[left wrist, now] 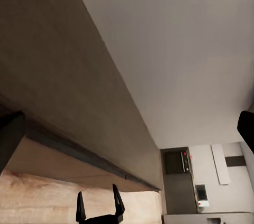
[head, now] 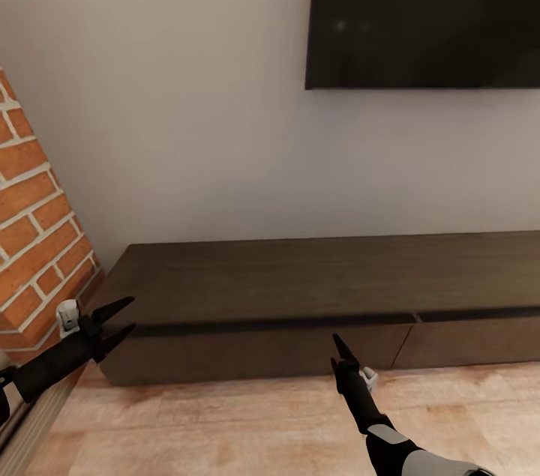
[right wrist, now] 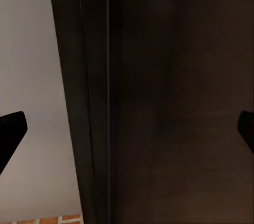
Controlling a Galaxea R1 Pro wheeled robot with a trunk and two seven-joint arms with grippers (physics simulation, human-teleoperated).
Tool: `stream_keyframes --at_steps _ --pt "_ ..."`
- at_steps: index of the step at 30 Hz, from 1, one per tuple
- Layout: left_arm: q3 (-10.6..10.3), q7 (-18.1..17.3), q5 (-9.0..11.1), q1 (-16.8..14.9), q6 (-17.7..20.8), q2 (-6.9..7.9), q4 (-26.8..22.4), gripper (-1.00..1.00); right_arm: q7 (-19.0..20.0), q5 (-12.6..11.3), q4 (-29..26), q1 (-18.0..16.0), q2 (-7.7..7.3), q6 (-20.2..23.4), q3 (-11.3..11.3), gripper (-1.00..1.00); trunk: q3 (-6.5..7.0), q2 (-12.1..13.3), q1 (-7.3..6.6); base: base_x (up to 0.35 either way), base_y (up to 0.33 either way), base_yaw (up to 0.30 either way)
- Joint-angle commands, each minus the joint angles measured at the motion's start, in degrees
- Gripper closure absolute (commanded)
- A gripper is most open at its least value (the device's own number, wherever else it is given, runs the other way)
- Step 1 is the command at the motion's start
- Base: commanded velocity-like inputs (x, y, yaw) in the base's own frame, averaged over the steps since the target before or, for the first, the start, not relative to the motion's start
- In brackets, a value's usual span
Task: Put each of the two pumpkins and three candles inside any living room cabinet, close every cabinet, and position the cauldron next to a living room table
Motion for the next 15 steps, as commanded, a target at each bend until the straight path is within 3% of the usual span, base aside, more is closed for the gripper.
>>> stream_keyframes --at_steps 1,5,15 --pt "0.1 -0.5 -0.5 0.0 0.2 0.00 0.0 -1.00 0.2 -0.6 0.1 0.0 0.01 0.2 0.4 -1.00 -0.05 0.0 0.00 0.177 0.000 0.000" --pt "0.1 -0.5 -0.5 0.0 0.2 0.00 0.0 -1.00 0.2 -0.6 0.1 0.0 0.01 0.2 0.4 -1.00 -0.05 0.0 0.00 0.241 0.000 0.000" --pt "0.1 -0.5 -0.5 0.0 0.3 0.00 0.0 -1.00 0.2 -0.5 0.1 0.0 -0.01 0.2 0.4 -1.00 -0.05 0.0 0.00 0.101 0.000 0.000"
